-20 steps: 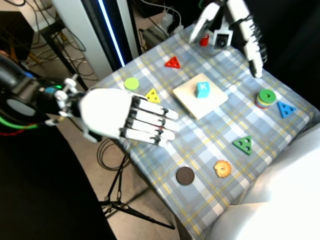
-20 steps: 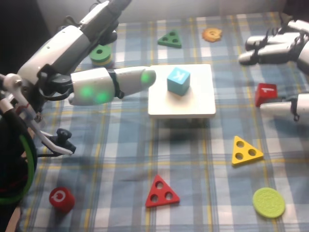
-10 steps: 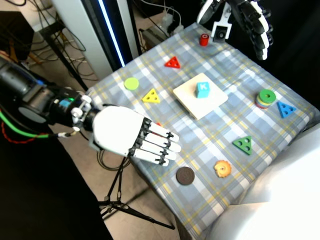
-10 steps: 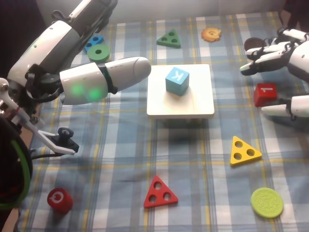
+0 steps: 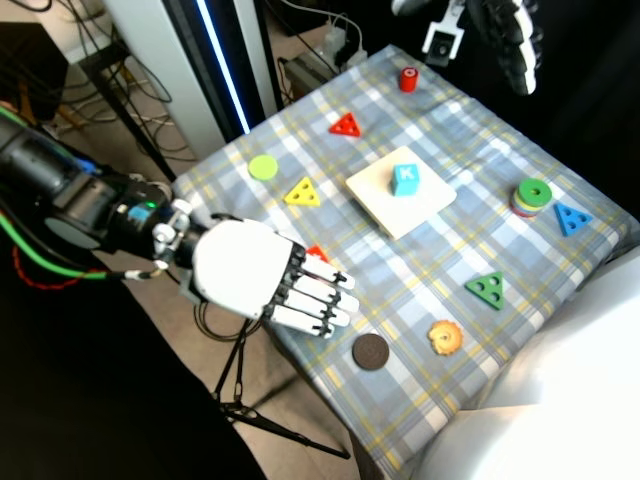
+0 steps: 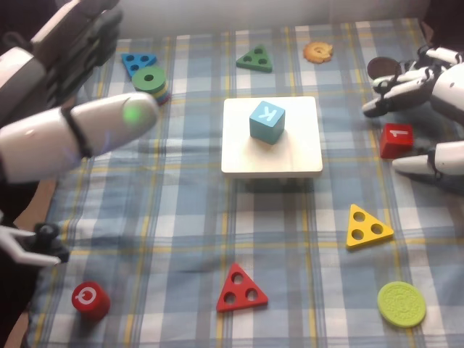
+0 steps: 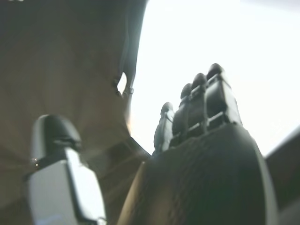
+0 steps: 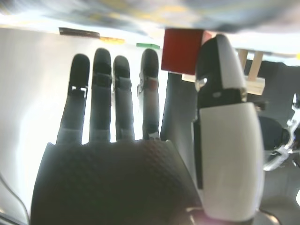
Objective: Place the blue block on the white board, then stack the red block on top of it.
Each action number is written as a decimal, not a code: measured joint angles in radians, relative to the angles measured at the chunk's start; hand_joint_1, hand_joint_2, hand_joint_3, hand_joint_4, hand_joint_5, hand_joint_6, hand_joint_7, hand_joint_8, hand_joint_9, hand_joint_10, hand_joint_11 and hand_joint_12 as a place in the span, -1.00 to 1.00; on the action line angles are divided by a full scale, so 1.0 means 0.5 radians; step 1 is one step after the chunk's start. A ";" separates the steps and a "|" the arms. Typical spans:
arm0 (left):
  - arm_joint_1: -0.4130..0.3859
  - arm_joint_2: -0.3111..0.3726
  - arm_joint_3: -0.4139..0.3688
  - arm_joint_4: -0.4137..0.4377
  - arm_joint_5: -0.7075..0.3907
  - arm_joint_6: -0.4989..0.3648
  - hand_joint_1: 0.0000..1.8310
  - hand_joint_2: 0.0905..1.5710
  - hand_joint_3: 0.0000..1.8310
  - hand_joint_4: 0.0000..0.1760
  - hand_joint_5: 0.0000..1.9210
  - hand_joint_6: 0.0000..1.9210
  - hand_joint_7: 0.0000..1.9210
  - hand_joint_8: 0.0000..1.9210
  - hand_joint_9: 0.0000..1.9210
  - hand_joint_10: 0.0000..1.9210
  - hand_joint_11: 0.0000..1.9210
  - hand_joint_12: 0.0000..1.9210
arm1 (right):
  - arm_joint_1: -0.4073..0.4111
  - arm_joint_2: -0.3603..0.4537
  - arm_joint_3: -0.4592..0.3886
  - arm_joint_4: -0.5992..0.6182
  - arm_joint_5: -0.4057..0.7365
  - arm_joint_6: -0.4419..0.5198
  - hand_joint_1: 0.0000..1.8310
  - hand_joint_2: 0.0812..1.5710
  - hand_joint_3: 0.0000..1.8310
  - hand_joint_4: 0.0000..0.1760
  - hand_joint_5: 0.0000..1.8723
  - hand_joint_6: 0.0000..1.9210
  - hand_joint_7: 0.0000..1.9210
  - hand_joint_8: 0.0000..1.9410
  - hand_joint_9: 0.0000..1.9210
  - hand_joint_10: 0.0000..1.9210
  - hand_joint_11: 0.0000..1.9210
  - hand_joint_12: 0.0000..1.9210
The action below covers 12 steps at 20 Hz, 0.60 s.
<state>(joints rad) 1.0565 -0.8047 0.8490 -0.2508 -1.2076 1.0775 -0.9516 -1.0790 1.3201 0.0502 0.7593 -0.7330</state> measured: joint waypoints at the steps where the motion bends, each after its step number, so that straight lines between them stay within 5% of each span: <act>1: 0.034 0.016 -0.010 -0.005 -0.011 -0.017 -0.30 0.07 -1.00 1.00 -1.00 -1.00 -0.98 -1.00 -1.00 -1.00 -0.99 -0.99 | 0.000 0.000 0.000 0.014 -0.010 -0.002 -0.01 0.25 -1.00 -0.42 -0.27 -0.99 -0.50 -0.99 -0.48 -0.98 -0.96 0.20; 4: 0.113 0.066 -0.055 -0.008 -0.072 -0.053 -0.27 0.08 -1.00 1.00 -1.00 -1.00 -0.98 -1.00 -1.00 -1.00 -1.00 -1.00 | 0.000 0.001 0.004 0.034 -0.007 -0.002 -0.02 0.26 -1.00 -0.29 -0.20 -0.99 -0.47 -0.99 -0.46 -0.99 -0.94 0.17; 7: 0.125 0.073 -0.057 -0.007 -0.117 -0.056 -0.27 0.08 -1.00 1.00 -1.00 -1.00 -0.97 -1.00 -0.99 -1.00 -1.00 -1.00 | 0.000 0.000 0.004 0.033 -0.005 -0.001 0.00 0.29 -1.00 -0.58 -0.08 -0.98 -0.39 -0.99 -0.39 -0.99 -0.87 0.10; 8: 0.125 0.073 -0.057 -0.011 -0.123 -0.056 -0.26 0.08 -1.00 1.00 -1.00 -1.00 -0.97 -1.00 -0.98 -0.99 -0.99 -1.00 | 0.000 0.000 0.004 0.034 -0.006 -0.001 0.08 0.43 -1.00 0.63 -0.01 -0.15 -0.35 -0.99 -0.35 -1.00 -0.83 0.11; 9: 0.130 0.073 -0.057 -0.013 -0.128 -0.056 -0.26 0.08 -1.00 1.00 -1.00 -1.00 -0.97 -1.00 -0.98 -0.99 -0.98 -0.99 | 0.000 0.000 0.004 0.033 -0.006 -0.001 0.08 0.43 -1.00 0.93 -0.03 0.08 -0.32 -0.99 -0.33 -0.99 -0.84 0.10; 10: 0.141 0.073 -0.060 -0.016 -0.130 -0.056 -0.26 0.08 -1.00 1.00 -1.00 -1.00 -0.97 -1.00 -0.98 -0.99 -0.98 -0.99 | 0.000 0.000 0.004 0.034 -0.006 -0.001 0.08 0.43 -1.00 0.86 -0.04 0.14 -0.30 -0.99 -0.32 -0.99 -0.84 0.11; 11: 0.147 0.073 -0.069 -0.023 -0.127 -0.059 -0.25 0.09 -1.00 1.00 -1.00 -1.00 -0.97 -1.00 -0.98 -1.00 -0.98 -0.99 | 0.000 0.000 0.004 0.034 -0.006 -0.002 0.10 0.43 -1.00 0.43 -0.04 0.15 -0.28 -0.98 -0.31 -0.99 -0.84 0.12; 12: 0.162 0.073 -0.072 -0.021 -0.133 -0.063 -0.24 0.09 -1.00 1.00 -1.00 -1.00 -0.97 -1.00 -0.98 -1.00 -0.97 -0.99 | 0.000 0.000 0.004 0.033 -0.007 -0.001 0.10 0.43 -1.00 0.41 -0.03 0.14 -0.26 -0.98 -0.30 -0.99 -0.83 0.12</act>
<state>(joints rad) 1.1374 -0.7681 0.8131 -0.2611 -1.2739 1.0458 -0.9516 -1.0790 1.3220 0.0666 0.7559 -0.7334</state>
